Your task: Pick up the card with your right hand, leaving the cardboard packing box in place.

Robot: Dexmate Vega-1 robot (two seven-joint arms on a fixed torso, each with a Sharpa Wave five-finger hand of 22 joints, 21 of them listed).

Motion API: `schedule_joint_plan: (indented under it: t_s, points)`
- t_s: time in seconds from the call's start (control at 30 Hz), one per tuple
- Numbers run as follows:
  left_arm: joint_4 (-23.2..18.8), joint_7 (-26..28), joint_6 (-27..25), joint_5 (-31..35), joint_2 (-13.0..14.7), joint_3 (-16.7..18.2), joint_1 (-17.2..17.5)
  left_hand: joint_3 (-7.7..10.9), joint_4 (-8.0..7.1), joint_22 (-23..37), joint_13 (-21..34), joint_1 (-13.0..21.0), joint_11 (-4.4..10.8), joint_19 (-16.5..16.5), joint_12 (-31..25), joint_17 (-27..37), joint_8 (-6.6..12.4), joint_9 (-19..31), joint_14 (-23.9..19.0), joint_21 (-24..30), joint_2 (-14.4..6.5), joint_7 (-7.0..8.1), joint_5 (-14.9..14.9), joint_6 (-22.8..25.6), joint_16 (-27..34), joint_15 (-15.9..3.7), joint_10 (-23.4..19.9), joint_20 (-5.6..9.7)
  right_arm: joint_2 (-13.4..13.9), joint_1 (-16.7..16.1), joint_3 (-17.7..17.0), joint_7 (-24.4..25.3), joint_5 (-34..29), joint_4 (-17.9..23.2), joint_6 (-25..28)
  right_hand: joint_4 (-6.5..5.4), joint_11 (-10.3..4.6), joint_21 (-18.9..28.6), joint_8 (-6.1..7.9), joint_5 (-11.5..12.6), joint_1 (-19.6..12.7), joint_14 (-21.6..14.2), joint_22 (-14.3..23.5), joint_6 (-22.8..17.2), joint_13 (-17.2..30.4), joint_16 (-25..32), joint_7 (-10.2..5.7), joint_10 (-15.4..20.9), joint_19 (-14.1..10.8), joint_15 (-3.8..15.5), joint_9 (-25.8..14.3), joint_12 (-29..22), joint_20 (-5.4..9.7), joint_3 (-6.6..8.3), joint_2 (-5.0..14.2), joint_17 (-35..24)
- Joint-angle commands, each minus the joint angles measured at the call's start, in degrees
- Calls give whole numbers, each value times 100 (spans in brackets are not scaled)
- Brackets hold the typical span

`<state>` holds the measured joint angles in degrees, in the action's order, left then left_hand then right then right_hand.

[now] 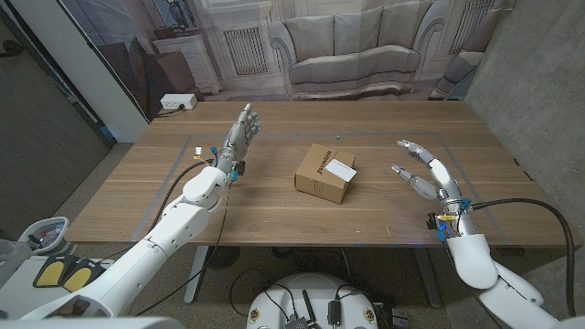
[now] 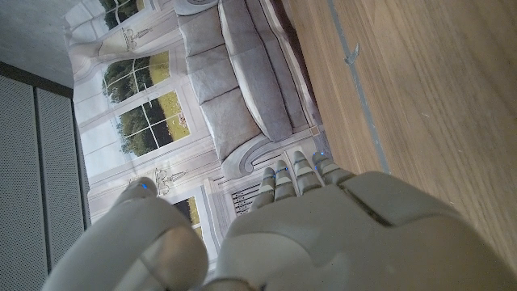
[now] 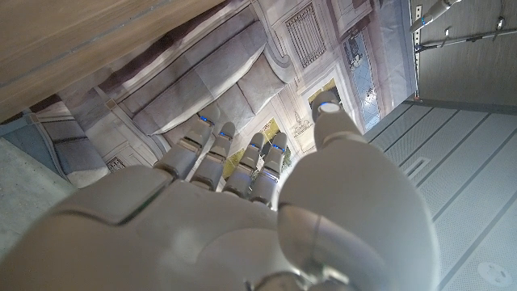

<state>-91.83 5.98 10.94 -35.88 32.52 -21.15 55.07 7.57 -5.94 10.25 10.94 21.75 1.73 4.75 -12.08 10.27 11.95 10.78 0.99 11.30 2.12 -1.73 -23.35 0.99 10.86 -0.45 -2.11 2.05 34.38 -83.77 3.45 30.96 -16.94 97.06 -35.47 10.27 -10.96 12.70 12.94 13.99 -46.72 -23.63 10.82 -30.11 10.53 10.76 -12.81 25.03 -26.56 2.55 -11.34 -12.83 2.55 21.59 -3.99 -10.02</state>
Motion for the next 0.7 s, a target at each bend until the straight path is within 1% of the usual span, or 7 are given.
schedule_joint_plan:
  t_s: [0.03, 0.2, 0.47, 0.63, 0.7]
  points:
    - [-42, 30, 20, 17, 18, 37, 45, -37, -10, 13, 17, 17, 13, -7, -4, 31, -18, 12, -15, 23, -20, -22, -53, 33, 5, 10, -46, 19, 147, -4, 66, 553, -688, 110, 349, -63, -36, 19, -27, 26, -74, -93, 15, -48, 21, 11, 11, 93, -85, 515, -11, -23, 384, -8, 9, -28]
    - [-63, 49, 24, 16, 35, 58, 74, -42, -10, 13, 17, 19, 14, -6, -3, 31, -18, 12, -9, 23, -23, -16, -54, 37, 3, 11, -46, 20, 273, -36, 93, 732, -1017, 211, 565, -88, -73, 34, -19, 30, -106, -151, 18, -95, 22, 32, 12, 187, -128, 527, -13, -53, 398, -40, 11, -34]
    - [-105, 76, 45, 14, 60, 93, 132, -52, -10, 13, 17, 22, 14, -5, 1, 31, -20, 12, -16, 23, -26, -13, -54, 39, 5, 7, -43, 20, 498, -110, 129, 921, -1270, 360, 804, -122, -113, 50, -4, 45, -140, -233, 23, -176, 25, 51, 12, 333, -184, 541, -15, -90, 421, -63, 20, -37]
    - [-149, 88, 54, 28, 79, 110, 141, -58, -10, 13, 17, 24, 33, -5, 3, 31, -18, 12, -12, 22, -29, -18, -54, 48, 4, 11, -41, 19, 607, -94, 199, 1087, -1448, 393, 895, -144, -123, 60, 11, 55, -145, -303, 25, -242, 26, 68, 14, 404, -218, 557, -17, -104, 433, -74, 28, -40]
    - [-161, 91, 45, 28, 82, 111, 139, -61, -10, 13, 17, 25, 10, -5, 6, 31, -19, 12, -12, 22, -30, -19, -54, 48, 3, 12, -35, 19, 642, -72, 240, 1169, -1513, 380, 908, -151, -126, 61, 20, 58, -146, -313, 25, -273, 26, 67, 15, 425, -225, 570, -17, -108, 437, -78, 30, -40]
